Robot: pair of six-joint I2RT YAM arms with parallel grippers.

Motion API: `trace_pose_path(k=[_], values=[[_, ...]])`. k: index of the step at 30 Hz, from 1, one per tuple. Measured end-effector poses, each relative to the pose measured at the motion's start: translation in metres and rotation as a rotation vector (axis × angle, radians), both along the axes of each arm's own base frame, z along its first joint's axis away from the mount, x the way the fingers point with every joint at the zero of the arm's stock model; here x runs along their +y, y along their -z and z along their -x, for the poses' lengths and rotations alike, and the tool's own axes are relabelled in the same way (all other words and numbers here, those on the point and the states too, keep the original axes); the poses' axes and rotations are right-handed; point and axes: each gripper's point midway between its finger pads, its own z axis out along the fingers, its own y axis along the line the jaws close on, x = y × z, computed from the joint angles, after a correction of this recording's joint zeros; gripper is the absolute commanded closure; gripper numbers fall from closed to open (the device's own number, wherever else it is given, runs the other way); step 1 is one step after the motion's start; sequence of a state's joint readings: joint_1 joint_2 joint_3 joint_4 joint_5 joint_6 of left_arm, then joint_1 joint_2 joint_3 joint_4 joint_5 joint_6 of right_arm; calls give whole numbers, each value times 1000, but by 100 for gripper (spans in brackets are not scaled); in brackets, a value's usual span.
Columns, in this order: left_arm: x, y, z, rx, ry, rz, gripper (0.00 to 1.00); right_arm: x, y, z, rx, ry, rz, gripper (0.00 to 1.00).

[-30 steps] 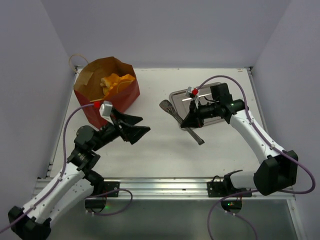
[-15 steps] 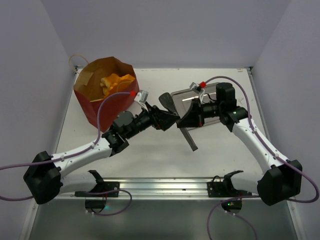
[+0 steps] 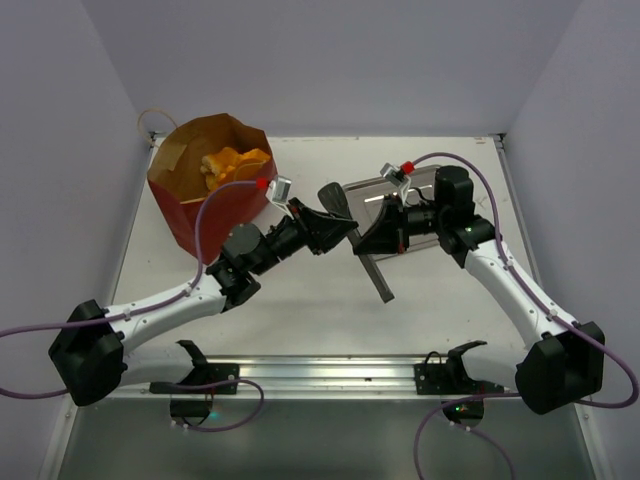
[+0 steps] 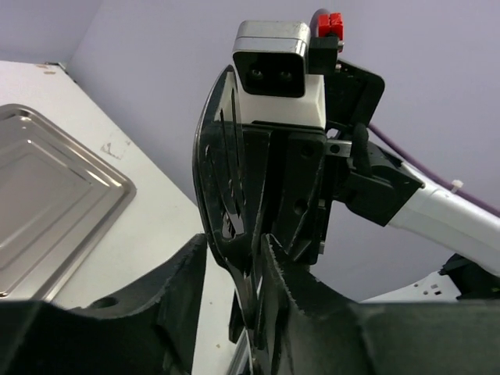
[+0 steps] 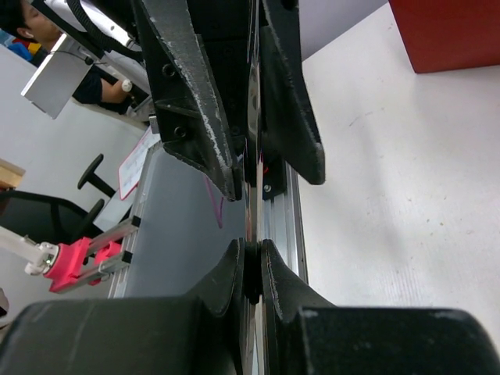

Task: Take the fake bread out of the paper bag

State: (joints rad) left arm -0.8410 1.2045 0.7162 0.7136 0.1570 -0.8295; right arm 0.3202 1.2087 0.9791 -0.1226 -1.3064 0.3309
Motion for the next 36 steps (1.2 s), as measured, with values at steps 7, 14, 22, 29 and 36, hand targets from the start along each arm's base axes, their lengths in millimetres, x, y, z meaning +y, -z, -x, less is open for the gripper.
trace_pose_path(k=[7,14,22,29,36], values=[[-1,-6,2,-19,13,20,84,1,-1,0,1,-4,-9,77],[1,-6,0,-21,-7,17,88,0,7,0,5,6,0,46],[7,-15,-3,-31,-47,36,90,-2,8,3,-23,3,2,44],[10,-17,-6,-31,-67,41,91,1,15,8,-44,-12,14,51],[10,-17,-7,-28,-77,44,91,3,22,10,-64,-14,33,80]])
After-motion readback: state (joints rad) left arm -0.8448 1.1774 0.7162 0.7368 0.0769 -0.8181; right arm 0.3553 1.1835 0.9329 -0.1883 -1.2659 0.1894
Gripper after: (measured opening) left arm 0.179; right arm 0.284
